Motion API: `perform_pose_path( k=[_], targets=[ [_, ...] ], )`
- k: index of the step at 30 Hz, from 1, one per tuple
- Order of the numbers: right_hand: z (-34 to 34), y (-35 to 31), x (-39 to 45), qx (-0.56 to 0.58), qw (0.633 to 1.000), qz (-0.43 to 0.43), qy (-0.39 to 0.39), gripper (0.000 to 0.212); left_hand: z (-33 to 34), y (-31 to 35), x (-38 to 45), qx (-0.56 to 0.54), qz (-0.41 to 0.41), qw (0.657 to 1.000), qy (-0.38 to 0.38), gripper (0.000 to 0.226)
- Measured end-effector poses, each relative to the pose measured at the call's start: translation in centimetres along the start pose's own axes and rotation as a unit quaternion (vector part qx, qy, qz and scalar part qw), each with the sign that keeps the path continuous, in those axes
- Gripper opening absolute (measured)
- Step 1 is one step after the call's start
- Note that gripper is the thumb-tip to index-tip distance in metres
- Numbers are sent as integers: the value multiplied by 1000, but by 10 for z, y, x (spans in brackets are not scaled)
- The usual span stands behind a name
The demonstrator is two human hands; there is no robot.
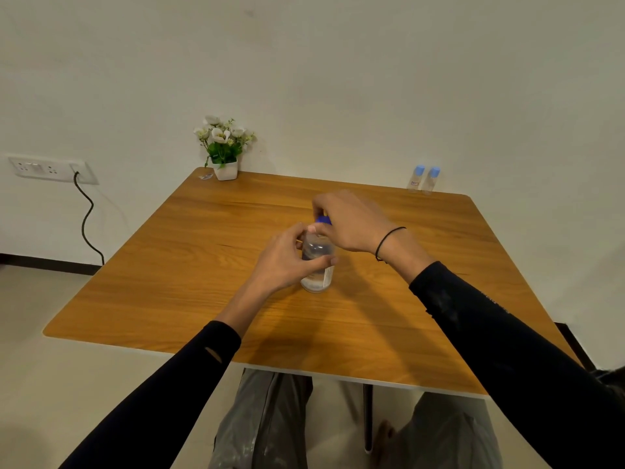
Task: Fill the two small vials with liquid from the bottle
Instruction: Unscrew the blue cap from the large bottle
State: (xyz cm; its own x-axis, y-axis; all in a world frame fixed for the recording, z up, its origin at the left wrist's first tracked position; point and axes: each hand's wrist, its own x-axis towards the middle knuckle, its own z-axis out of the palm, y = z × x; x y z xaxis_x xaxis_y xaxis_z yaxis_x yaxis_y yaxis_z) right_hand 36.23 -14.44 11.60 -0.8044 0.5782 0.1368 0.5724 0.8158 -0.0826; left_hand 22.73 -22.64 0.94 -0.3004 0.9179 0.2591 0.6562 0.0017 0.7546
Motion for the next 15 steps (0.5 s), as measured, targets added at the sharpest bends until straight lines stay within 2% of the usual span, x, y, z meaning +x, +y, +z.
perform_pose_path(
  k=[3,5,8,12,15],
  targets=[
    [-4,-2,-2,39,999,-34,-17,7,-1,2,0,-8,-3,1000,-3,74],
    [-8,2,-4,72,996,-51,-24,12,-1,1,1,-15,-4,1000,-5,79],
    [-15,16,-7,139,988,-55,37,17,-4,-1,1,-11,4,1000,-11,79],
    [-10,43,-17,252,964,-4,86,15,-14,-4,10,-4,11,999,-35,74],
    [14,62,-23,252,960,31,119,12,-26,-9,20,9,4,998,-55,76]
  ],
)
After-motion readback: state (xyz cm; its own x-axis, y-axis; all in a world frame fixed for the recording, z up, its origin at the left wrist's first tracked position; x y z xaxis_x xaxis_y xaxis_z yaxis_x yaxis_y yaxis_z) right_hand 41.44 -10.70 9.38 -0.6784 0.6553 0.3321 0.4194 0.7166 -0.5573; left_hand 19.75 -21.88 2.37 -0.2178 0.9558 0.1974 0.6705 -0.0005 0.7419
